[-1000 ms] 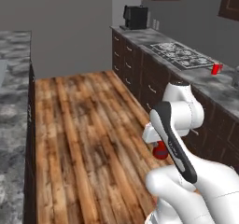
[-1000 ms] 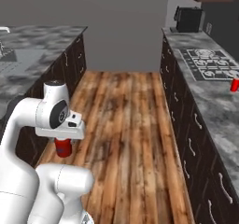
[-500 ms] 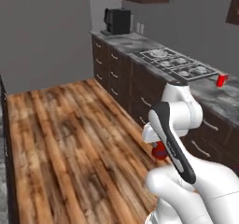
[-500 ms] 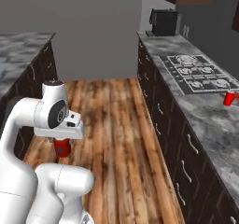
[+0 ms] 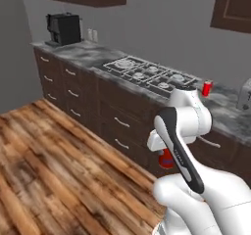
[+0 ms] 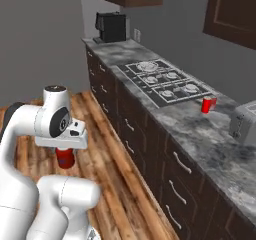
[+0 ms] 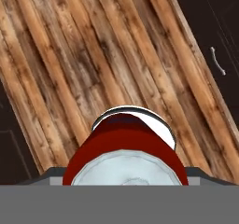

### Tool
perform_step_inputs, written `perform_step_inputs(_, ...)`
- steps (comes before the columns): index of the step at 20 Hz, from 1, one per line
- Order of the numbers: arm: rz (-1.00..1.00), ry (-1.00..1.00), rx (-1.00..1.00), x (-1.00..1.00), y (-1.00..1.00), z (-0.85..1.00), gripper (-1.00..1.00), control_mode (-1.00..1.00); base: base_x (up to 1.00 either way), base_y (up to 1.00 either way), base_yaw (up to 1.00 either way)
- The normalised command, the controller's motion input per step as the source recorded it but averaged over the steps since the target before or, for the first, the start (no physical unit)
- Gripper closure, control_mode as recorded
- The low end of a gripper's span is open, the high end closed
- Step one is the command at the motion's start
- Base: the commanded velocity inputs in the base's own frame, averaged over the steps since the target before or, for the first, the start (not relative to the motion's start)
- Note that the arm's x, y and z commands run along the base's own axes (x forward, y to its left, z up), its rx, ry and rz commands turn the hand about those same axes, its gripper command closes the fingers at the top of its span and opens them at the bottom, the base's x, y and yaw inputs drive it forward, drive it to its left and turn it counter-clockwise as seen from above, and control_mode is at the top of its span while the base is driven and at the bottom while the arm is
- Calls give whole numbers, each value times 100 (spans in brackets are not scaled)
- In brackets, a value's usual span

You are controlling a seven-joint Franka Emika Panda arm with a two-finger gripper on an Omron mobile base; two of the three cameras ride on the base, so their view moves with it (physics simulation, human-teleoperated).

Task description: Four empty soda cans are scattered around the kitchen. Gather all the cans and cluster them next to the stove for recycling.

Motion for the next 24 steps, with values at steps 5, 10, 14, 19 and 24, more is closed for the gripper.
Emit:
perform_step_inputs(5, 0, 0, 0, 0, 0, 0, 100, 100, 71, 0, -57)
perform_step_inputs(10, 0, 0, 0, 0, 0, 0, 100, 100, 62, 7, -62)
perform_step_inputs(14, 0, 0, 0, 0, 0, 0, 100, 100, 50, 36, -64)
perform_step_inputs(19, 0, 0, 0, 0, 0, 0, 100, 100, 33, 60, -62)
perform_step_inputs(24, 0, 0, 0, 0, 0, 0, 100, 100, 56, 81, -49)
